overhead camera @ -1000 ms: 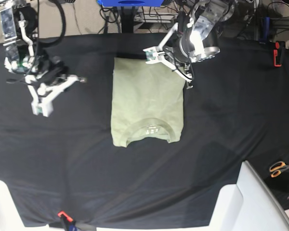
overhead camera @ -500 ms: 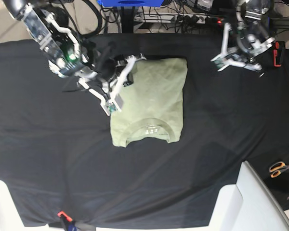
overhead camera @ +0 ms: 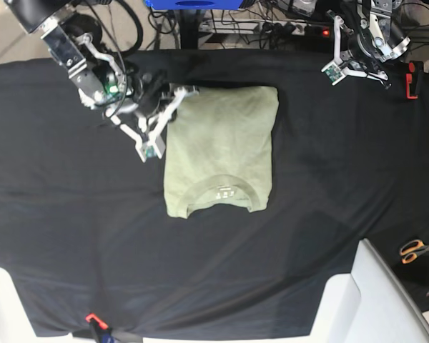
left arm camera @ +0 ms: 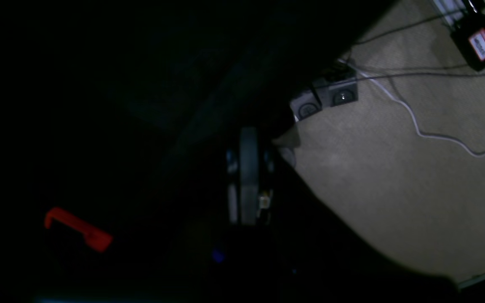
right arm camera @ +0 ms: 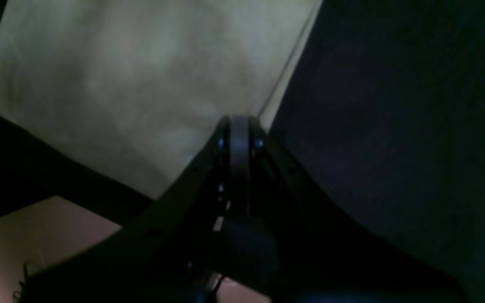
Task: Fold the T-shirt properly
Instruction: 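Pinch the shirt's folded edge with both grippers and straighten it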
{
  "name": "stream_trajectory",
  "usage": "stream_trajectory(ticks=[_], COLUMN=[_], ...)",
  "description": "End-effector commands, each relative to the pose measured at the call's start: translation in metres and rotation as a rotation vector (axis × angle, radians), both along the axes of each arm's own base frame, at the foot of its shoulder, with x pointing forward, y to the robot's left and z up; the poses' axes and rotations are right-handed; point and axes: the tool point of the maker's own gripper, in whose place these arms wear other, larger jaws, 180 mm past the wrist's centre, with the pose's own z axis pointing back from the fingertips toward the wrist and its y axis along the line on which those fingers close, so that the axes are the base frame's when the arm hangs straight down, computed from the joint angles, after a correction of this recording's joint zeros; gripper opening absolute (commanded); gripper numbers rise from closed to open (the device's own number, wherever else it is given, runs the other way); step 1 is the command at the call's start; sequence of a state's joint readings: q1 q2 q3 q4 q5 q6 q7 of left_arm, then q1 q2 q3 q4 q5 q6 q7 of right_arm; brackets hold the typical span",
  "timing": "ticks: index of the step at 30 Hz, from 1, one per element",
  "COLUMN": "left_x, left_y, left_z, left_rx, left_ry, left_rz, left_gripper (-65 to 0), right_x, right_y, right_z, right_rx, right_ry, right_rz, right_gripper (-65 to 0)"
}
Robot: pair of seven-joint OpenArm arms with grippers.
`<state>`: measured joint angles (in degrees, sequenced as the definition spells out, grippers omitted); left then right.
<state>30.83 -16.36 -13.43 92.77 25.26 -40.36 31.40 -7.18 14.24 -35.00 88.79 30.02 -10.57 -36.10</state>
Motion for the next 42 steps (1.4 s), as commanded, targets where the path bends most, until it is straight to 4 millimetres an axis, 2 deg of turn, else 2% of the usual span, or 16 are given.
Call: stream_trajectory(ticks=[1, 5, 7, 8, 11, 14, 16, 20, 24, 26, 31, 34, 38, 42], left_x=[0.002, 0.003, 0.006, 0.010, 0.036, 0.059, 0.078, 0.098, 0.107, 0.108, 0.097, 0.089, 0.078, 0.076], left_y=[0.004, 0.004, 0.003, 0.000, -0.028, -0.051, -0.074, -0.112, -0.141, -0.147, -0.141, -0.135, -0.124, -0.120], left_z=[0.004, 0.005, 0.007, 0.011, 0.036, 0.059, 0.066, 0.056, 0.044, 0.037, 0.006, -0.009, -0.020, -0.020], left_rx=[0.012, 0.012, 0.009, 0.007, -0.093, -0.217, -0.303, -0.344, -0.377, -0.378, -0.363, -0.351, -0.326, -0.319], left_ry=[-0.013, -0.014, -0.027, -0.042, -0.158, -0.257, -0.310, -0.326, -0.315, -0.300, -0.217, -0.171, -0.126, -0.126], left_rz=[-0.002, -0.002, -0.003, -0.009, -0.002, 0.028, 0.047, 0.041, 0.018, 0.019, 0.049, 0.070, 0.066, 0.075], left_gripper=[-65.0, -65.0, -65.0, -65.0, -65.0, -65.0, -65.0, -65.0, -65.0, -65.0, -65.0, -65.0, -65.0, -65.0], right_x=[0.006, 0.001, 0.001, 0.002, 0.000, -0.006, -0.004, 0.005, 0.013, 0.015, 0.011, -0.002, -0.011, -0.015], right_y=[-0.001, -0.006, -0.007, -0.006, 0.008, 0.018, 0.026, 0.034, 0.038, 0.035, 0.023, 0.017, 0.013, 0.006], right_z=[0.004, -0.005, -0.001, 0.007, 0.040, 0.053, 0.057, 0.052, 0.041, 0.035, 0.012, -0.010, -0.025, -0.027], right_rx=[0.007, -0.011, -0.012, -0.003, 0.059, 0.080, 0.096, 0.102, 0.093, 0.082, 0.051, 0.041, 0.032, 0.018], right_ry=[-0.021, 0.003, -0.006, -0.025, -0.083, -0.068, -0.067, -0.058, -0.034, -0.024, -0.006, 0.023, 0.044, 0.050], right_rz=[-0.002, -0.006, -0.004, 0.002, 0.030, 0.060, 0.062, 0.056, 0.041, 0.037, 0.012, 0.039, 0.055, 0.058], right_gripper=[-65.0, -65.0, -65.0, -65.0, -65.0, -65.0, -65.0, -65.0, -65.0, -65.0, -65.0, -65.0, -65.0, -65.0])
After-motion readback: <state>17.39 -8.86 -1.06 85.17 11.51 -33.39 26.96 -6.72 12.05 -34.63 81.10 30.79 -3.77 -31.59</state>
